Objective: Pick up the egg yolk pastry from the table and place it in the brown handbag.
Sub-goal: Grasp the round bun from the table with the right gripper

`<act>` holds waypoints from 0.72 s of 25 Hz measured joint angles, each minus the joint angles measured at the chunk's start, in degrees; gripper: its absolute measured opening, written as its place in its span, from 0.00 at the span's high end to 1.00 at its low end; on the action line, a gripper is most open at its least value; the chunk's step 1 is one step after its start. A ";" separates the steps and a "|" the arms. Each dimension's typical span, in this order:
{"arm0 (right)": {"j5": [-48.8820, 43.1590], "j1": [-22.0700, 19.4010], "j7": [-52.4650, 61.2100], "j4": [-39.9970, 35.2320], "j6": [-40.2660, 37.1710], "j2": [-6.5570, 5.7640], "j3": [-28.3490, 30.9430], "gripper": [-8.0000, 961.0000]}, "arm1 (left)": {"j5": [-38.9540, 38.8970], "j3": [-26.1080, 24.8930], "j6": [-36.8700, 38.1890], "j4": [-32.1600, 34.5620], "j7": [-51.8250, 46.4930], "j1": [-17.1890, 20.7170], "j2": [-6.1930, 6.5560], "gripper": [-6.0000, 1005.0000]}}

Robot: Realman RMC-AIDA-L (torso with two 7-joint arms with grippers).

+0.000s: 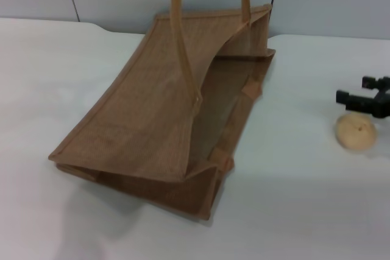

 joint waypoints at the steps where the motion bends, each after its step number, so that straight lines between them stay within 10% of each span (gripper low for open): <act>1: -1.23 0.07 0.88 -0.16 -0.30 0.01 0.00 0.09 | 0.01 -0.01 -0.21 0.43 -0.05 -0.19 0.00 0.88; 18: -12.29 1.56 10.26 -2.77 -2.69 -0.18 0.18 0.08 | 1.55 0.09 -1.27 2.48 -0.69 -1.05 -0.09 0.88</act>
